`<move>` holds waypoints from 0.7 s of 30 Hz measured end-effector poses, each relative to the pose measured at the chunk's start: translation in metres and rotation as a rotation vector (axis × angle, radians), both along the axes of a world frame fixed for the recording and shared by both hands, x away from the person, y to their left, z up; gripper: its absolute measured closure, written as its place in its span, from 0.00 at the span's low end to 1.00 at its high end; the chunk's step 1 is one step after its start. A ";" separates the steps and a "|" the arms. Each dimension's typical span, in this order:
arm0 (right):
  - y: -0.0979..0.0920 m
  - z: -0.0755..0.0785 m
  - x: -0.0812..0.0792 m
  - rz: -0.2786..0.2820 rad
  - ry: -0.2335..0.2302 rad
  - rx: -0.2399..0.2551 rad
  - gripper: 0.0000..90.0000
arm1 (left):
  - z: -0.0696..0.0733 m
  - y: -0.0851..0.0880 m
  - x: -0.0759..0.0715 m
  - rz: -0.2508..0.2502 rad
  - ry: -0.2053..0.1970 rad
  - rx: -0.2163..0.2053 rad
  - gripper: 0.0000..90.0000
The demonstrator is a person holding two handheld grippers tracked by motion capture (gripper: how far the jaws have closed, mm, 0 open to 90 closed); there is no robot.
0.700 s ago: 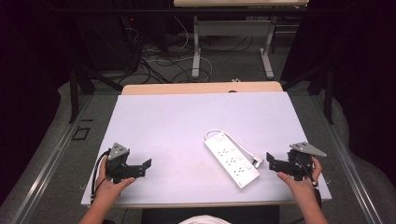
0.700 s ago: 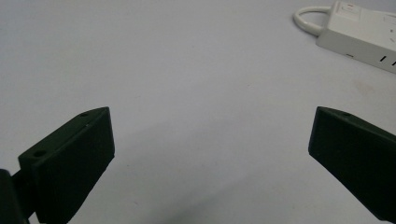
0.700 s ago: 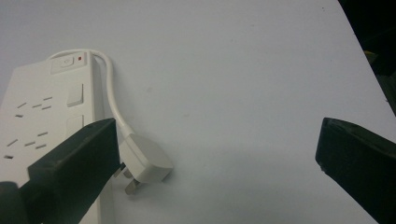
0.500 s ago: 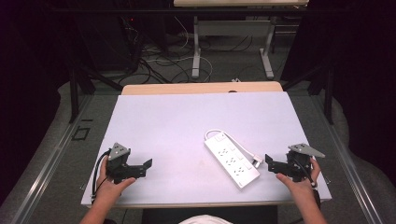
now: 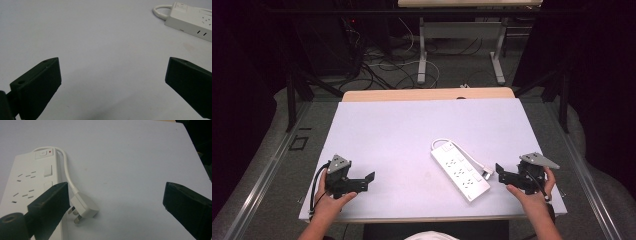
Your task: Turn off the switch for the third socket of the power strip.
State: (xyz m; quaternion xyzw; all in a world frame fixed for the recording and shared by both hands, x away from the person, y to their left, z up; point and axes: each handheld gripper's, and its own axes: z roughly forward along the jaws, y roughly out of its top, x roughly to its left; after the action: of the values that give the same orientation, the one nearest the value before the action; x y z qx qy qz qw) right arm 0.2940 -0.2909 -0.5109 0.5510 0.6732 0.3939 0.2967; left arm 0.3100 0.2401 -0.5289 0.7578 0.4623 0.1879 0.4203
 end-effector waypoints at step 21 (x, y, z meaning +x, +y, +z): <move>0.016 0.009 -0.007 0.049 0.009 -0.042 0.41 | 0.000 -0.001 -0.001 0.010 -0.014 0.000 0.00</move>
State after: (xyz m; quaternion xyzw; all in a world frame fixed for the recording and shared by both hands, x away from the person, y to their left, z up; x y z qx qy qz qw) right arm 0.2872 -0.2751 -0.5019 0.5296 0.6962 0.3841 0.2953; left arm 0.3091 0.2395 -0.5292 0.7543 0.4631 0.1953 0.4224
